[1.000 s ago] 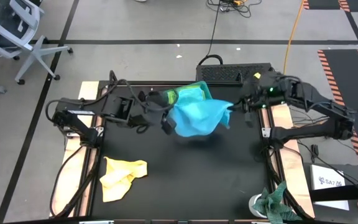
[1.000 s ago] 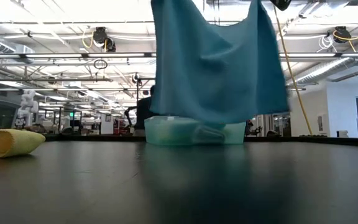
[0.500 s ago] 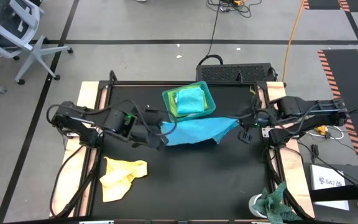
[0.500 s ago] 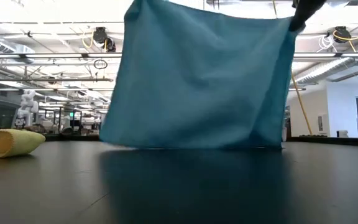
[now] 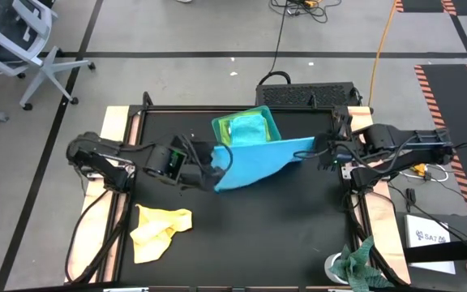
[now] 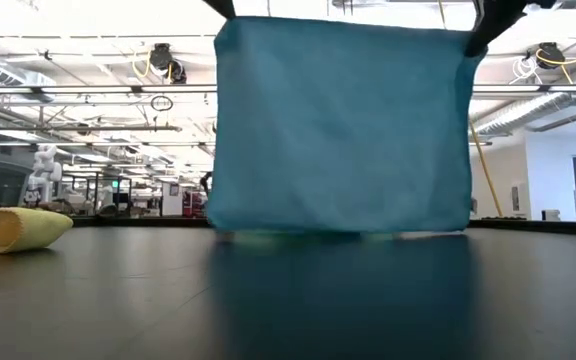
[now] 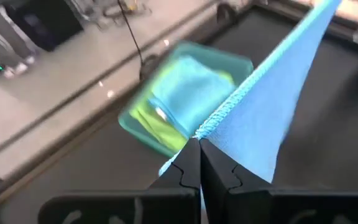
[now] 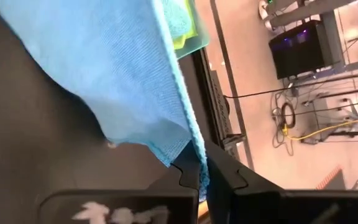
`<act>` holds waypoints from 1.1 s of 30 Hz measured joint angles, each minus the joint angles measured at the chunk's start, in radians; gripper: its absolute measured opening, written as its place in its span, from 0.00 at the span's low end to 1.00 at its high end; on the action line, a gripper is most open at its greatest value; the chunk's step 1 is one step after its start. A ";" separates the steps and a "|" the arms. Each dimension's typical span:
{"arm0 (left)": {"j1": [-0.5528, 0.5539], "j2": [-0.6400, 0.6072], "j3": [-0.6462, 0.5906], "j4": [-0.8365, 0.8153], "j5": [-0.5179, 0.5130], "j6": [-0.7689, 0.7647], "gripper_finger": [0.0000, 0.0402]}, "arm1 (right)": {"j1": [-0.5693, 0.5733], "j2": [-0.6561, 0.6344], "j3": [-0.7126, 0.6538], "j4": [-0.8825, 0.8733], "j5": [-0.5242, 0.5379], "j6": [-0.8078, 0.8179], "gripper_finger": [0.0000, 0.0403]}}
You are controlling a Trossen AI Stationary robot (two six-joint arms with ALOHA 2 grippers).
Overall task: Fold microfiber towels
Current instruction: Fold the blue microfiber towel
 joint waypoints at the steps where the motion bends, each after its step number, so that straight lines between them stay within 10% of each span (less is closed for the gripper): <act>1: 0.007 -0.002 0.015 0.002 -0.010 0.022 0.00 | -0.004 -0.003 0.000 0.000 -0.001 -0.014 0.00; 20: -0.094 0.144 0.037 0.014 0.233 -0.149 0.00 | 0.148 -0.020 -0.115 0.002 -0.441 0.264 0.00; 33: -0.264 0.329 0.037 0.179 0.476 -0.446 0.00 | 0.485 -0.018 -0.567 0.575 -0.765 0.650 0.00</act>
